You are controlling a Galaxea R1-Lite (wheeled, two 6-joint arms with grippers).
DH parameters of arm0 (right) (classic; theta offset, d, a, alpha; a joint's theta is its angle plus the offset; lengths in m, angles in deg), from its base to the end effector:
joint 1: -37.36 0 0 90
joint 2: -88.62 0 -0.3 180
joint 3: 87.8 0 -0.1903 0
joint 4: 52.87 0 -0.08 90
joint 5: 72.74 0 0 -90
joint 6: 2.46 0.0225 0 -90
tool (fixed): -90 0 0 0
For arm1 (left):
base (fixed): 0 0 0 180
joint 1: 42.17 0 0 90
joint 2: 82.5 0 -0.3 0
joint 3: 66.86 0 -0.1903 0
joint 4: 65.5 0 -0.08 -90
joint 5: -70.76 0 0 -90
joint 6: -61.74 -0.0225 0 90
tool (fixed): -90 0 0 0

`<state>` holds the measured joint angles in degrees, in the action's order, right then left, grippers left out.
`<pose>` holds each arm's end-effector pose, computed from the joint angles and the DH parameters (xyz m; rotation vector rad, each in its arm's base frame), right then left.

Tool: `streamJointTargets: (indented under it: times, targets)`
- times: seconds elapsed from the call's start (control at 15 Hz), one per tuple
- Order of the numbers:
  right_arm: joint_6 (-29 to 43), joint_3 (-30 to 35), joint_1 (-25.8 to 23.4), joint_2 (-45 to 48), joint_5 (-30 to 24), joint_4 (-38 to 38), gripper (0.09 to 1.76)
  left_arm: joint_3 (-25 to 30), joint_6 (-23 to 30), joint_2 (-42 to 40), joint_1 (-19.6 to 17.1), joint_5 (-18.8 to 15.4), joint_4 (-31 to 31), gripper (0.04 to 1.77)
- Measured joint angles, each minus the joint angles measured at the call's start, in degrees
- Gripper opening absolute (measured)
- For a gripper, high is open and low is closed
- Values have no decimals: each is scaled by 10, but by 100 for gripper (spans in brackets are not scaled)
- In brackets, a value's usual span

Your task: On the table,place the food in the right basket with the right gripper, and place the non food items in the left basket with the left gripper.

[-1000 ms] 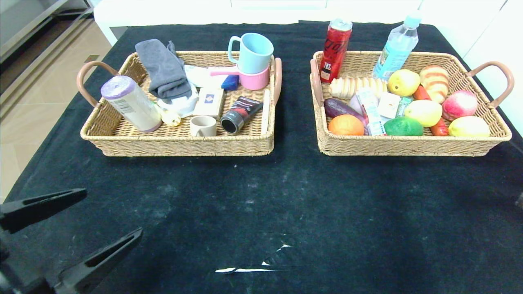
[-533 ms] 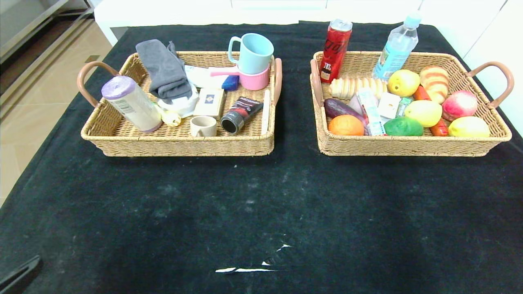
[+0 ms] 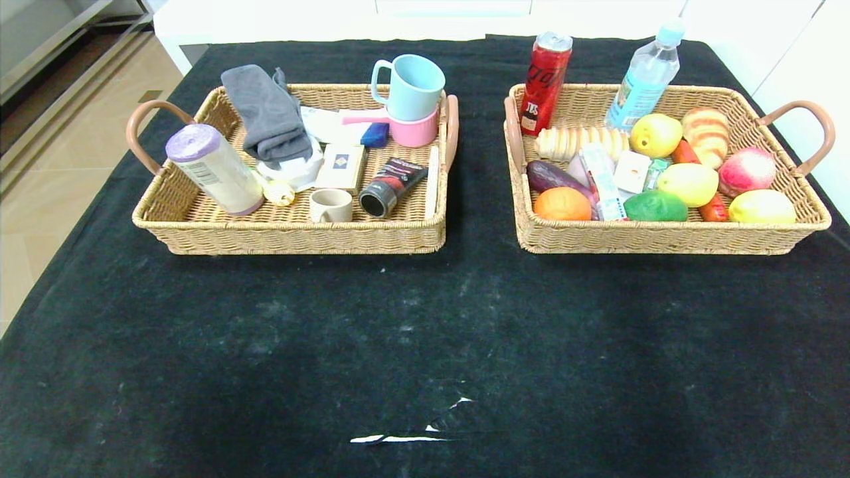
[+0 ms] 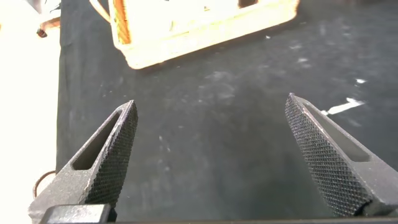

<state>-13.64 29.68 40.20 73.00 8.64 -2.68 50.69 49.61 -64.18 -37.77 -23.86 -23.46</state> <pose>-0.0569 0.0006 0.2139 -0.1915 0.0378 0.2049 -0.0458 0.0017 0.2305 0.2113 -0.0530 -0.1530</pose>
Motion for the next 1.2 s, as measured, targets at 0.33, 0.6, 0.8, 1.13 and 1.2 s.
streamJointTargets:
  times: [0.33,0.6,0.8,1.13,1.2]
  targets:
    - [1,48,-20,63,-27,-2,170,55,3,-76,-37,-44,12,172]
    - [12,92,-25,118,-43,-44,170,142,9,-152,-42,-47,3,172]
    - [26,161,-26,145,-36,-132,170,189,45,-175,-43,-48,-45,172]
    - [43,291,-26,156,5,-265,170,273,48,-183,-43,-36,-114,172]
    - [37,312,-26,157,17,-279,170,284,46,-183,-43,-34,-114,172]
